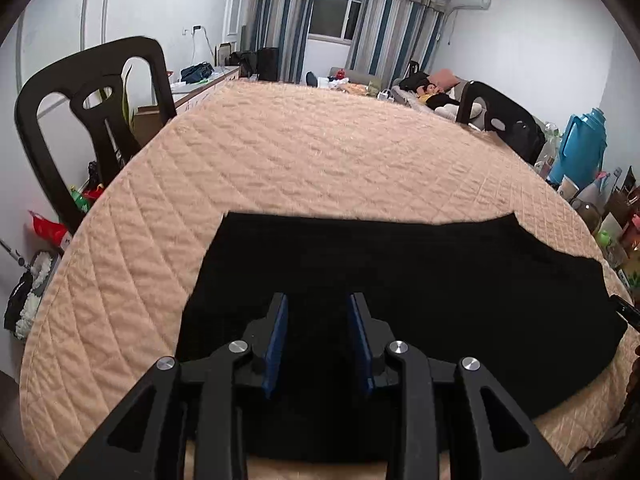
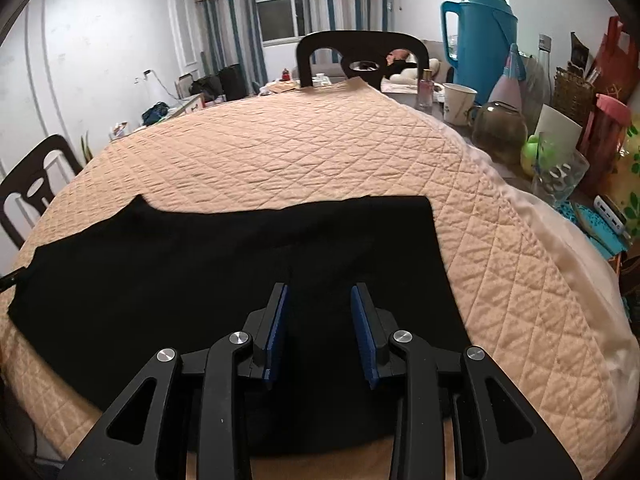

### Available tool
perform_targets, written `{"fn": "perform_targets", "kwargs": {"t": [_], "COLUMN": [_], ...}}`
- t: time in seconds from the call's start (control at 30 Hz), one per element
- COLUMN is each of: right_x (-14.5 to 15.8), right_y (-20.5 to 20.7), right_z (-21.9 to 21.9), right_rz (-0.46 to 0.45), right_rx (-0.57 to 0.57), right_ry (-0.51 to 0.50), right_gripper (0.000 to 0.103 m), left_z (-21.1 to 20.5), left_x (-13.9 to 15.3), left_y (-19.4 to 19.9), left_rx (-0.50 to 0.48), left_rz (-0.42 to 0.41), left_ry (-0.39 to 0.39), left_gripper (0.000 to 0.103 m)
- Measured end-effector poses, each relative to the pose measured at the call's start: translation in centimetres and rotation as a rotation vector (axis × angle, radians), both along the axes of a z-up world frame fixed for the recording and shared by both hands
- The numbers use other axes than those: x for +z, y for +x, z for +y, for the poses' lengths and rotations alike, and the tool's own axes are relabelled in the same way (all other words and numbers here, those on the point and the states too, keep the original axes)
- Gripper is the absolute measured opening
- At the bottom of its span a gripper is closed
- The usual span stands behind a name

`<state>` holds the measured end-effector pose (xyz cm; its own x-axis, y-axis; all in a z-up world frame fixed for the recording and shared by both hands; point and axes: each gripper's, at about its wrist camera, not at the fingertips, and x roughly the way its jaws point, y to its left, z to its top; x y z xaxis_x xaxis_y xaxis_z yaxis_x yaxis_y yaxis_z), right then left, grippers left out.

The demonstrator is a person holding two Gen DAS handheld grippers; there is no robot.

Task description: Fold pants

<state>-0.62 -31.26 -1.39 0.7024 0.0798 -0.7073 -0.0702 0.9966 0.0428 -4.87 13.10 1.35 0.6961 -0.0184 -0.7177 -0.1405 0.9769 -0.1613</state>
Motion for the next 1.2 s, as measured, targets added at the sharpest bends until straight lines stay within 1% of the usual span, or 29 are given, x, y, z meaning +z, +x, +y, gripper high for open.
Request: {"fn": "perform_targets", "kwargs": {"t": [0.1, 0.2, 0.23, 0.37, 0.5, 0.57, 0.6, 0.67, 0.73, 0.83, 0.93, 1.13, 1.2], "right_x": [-0.4, -1.5, -1.7, -1.2, -0.7, -1.0, -1.4, -1.9, -1.8, -1.4, -1.1, -1.1, -1.2], "right_y": [-1.0, -1.5, -1.6, -2.3, -2.8, -2.7, -2.5, -2.4, -2.4, -2.2, -2.2, -1.9, -1.7], "right_z": [0.6, 1.0, 1.0, 1.3, 2.9, 3.4, 3.6, 4.2, 4.6, 5.0, 6.1, 8.3, 8.7], "right_rz": [0.012, 0.037, 0.034, 0.022, -0.009, -0.009, 0.002, 0.012, 0.004, 0.001, -0.012, -0.019, -0.018], "right_rx": [0.028, 0.041, 0.039, 0.039, 0.093, 0.121, 0.130, 0.127, 0.128, 0.154, 0.185, 0.251, 0.260], "right_ry": [0.005, -0.012, -0.012, 0.010, 0.018, 0.028, 0.029, 0.008, -0.011, 0.023, 0.021, 0.034, 0.040], "right_gripper": [0.033, 0.034, 0.036, 0.037, 0.037, 0.037, 0.037, 0.037, 0.037, 0.037, 0.037, 0.037, 0.037], "left_z": [0.1, -0.1, -0.1, -0.1, 0.1, 0.3, 0.2, -0.1, -0.2, -0.3, -0.2, -0.1, 0.2], "left_x": [-1.0, -0.9, -0.9, -0.6, -0.4, -1.0, -1.0, -1.0, -1.0, -0.9, -0.7, -0.6, -0.5], "left_y": [-0.6, -1.4, -1.6, -2.4, -2.9, -2.9, -3.2, -3.3, -3.4, -3.6, -3.8, -4.3, -4.5], "left_rx": [0.005, 0.013, 0.017, 0.030, 0.050, 0.062, 0.062, 0.062, 0.063, 0.067, 0.073, 0.084, 0.093], "left_rz": [0.025, 0.015, 0.014, 0.011, -0.006, 0.010, 0.000, 0.001, -0.001, -0.003, -0.007, -0.011, -0.013], "left_ry": [-0.004, 0.009, 0.008, 0.014, -0.006, -0.011, -0.003, 0.013, 0.009, 0.008, -0.003, 0.005, 0.004], "left_gripper": [0.034, 0.034, 0.034, 0.034, 0.035, 0.036, 0.036, 0.036, 0.037, 0.037, 0.037, 0.037, 0.039]}}
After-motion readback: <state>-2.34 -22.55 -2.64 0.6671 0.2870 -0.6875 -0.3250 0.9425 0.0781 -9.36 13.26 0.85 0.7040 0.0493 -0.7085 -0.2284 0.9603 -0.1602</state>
